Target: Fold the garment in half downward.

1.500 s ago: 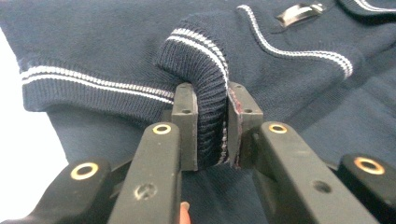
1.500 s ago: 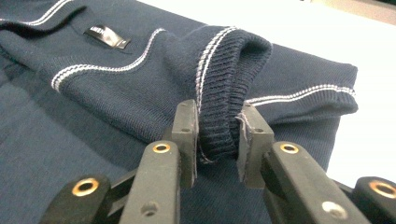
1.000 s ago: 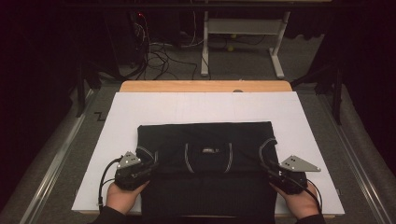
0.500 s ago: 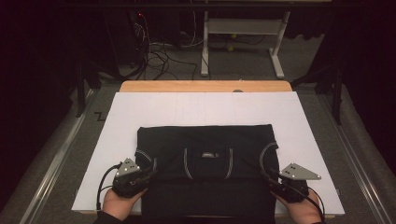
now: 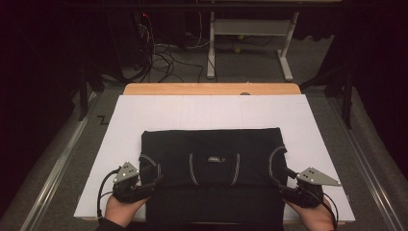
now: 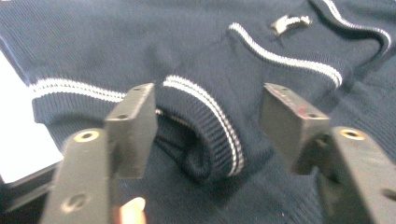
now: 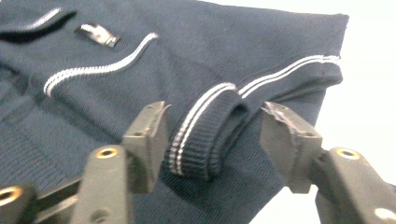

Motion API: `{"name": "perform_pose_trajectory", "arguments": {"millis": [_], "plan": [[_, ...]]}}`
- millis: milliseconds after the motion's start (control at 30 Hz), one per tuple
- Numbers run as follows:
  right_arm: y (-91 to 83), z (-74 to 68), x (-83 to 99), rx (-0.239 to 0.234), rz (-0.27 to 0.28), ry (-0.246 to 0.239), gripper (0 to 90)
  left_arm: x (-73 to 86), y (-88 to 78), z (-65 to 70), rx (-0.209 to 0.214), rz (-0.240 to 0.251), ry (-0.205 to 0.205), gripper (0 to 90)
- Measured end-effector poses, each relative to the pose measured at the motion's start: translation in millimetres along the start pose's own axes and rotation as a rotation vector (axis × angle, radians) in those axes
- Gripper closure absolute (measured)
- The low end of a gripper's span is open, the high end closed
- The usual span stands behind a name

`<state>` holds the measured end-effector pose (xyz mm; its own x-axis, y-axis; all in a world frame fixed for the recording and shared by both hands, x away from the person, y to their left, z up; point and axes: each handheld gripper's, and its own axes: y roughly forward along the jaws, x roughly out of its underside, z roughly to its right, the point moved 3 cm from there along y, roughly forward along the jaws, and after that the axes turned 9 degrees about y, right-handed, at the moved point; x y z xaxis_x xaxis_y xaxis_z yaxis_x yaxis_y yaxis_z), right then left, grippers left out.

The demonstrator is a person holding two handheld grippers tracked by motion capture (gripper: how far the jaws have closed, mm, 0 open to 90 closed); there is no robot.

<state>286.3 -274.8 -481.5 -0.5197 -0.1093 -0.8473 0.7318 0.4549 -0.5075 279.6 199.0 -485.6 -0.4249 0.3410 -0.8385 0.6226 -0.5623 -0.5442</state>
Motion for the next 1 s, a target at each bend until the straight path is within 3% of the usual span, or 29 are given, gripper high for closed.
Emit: {"name": "perform_pose_trajectory", "arguments": {"millis": [233,533,800,933,1000], "plan": [[0.9,0.0,-3.4,-0.013,0.03,0.017,18.9,-4.9,4.7,3.6,0.037,0.016,0.011,14.1],[6.1,-7.7,-9.8,-0.021,0.057,0.012,1.1,-11.0,12.4,7.1,0.054,0.016,0.012,0.0],[14.1,-19.9,-17.2,-0.046,0.051,-0.016,0.0,-18.5,18.1,14.5,0.074,0.013,0.048,0.0],[22.3,-28.8,-25.0,-0.064,0.043,-0.035,0.0,-34.2,21.1,15.8,0.07,0.02,0.062,0.0],[27.7,-33.6,-29.7,-0.078,0.039,-0.047,0.0,-42.6,24.3,14.6,0.079,0.028,0.044,0.0]]}}
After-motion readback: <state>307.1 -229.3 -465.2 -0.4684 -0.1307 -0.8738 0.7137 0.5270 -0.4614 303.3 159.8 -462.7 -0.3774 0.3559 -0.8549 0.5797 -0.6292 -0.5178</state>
